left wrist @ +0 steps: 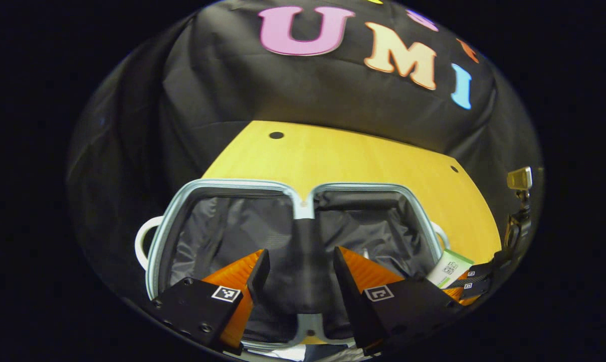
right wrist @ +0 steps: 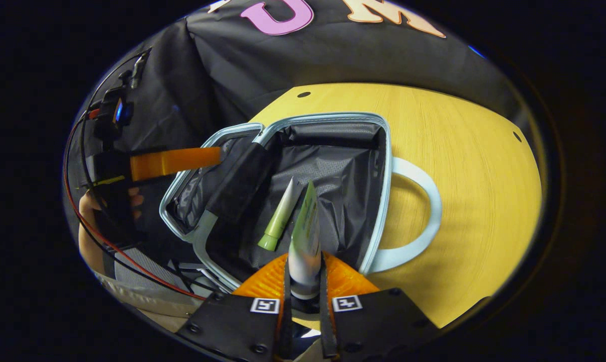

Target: First open the suitcase, pack the skin care products into it, and then close the suitcase.

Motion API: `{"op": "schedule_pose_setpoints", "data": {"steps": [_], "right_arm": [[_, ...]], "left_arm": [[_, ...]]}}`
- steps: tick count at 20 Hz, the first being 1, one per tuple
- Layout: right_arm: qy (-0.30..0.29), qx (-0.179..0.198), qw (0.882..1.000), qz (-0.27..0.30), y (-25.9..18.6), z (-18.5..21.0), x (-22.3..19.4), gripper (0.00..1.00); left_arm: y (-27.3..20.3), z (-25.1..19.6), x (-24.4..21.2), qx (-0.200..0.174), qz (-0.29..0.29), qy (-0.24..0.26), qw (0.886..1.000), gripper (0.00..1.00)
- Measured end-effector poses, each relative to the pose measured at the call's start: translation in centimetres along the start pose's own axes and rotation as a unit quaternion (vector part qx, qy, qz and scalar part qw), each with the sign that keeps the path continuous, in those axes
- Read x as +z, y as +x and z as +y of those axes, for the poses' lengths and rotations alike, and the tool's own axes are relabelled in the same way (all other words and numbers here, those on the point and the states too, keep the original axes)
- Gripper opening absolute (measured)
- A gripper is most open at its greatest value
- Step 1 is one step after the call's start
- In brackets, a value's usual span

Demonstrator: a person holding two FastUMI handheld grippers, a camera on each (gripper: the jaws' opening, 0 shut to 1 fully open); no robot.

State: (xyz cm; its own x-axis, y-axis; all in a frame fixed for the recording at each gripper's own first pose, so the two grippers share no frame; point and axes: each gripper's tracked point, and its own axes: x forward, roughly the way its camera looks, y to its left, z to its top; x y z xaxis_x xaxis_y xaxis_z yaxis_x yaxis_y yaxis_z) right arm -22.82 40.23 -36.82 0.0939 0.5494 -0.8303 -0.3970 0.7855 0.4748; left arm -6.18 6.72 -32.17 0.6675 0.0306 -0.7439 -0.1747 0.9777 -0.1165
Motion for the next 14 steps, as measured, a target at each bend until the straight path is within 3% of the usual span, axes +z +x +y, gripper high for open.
{"op": "schedule_pose_setpoints", "data": {"steps": [2, 3, 4, 5, 8, 10, 12, 14], "right_arm": [[0.003, -0.001, 1.0, -0.003, 0.5, 0.1, 0.4, 0.28], [0.005, -0.003, 1.0, -0.004, 0.5, 0.0, 0.6, 0.24], [0.01, -0.005, 1.0, -0.008, 0.5, 0.0, 0.9, 0.32], [0.014, -0.014, 1.0, -0.017, 0.7, -0.4, 1.4, 0.3], [0.029, 0.011, 0.998, -0.049, -0.1, 1.0, 3.5, 0.67], [0.009, -0.006, 0.997, -0.076, -0.4, 0.4, 5.1, 0.91], [-0.008, -0.007, 0.995, -0.101, -1.3, 0.9, 6.4, 0.98], [-0.007, -0.009, 0.992, -0.125, -2.2, 1.2, 7.8, 0.98]], "left_arm": [[-0.4, 3.6, 0.2, 0.027, -0.004, -0.024, 0.999, 0.74], [-0.7, 5.4, 0.5, 0.042, -0.007, -0.034, 0.998, 0.74], [-1.0, 7.4, 0.7, 0.058, -0.013, -0.042, 0.997, 0.75], [-1.4, 9.3, 0.9, 0.075, -0.017, -0.049, 0.996, 0.76], [-2.5, 14.6, 1.3, 0.12, -0.027, -0.066, 0.99, 0.83], [-3.0, 17.4, 1.5, 0.14, -0.029, -0.081, 0.986, 0.83], [-3.1, 19.5, 1.3, 0.151, -0.027, -0.099, 0.983, 0.84], [-2.6, 21.4, 0.8, 0.158, -0.021, -0.112, 0.981, 0.85]]}}
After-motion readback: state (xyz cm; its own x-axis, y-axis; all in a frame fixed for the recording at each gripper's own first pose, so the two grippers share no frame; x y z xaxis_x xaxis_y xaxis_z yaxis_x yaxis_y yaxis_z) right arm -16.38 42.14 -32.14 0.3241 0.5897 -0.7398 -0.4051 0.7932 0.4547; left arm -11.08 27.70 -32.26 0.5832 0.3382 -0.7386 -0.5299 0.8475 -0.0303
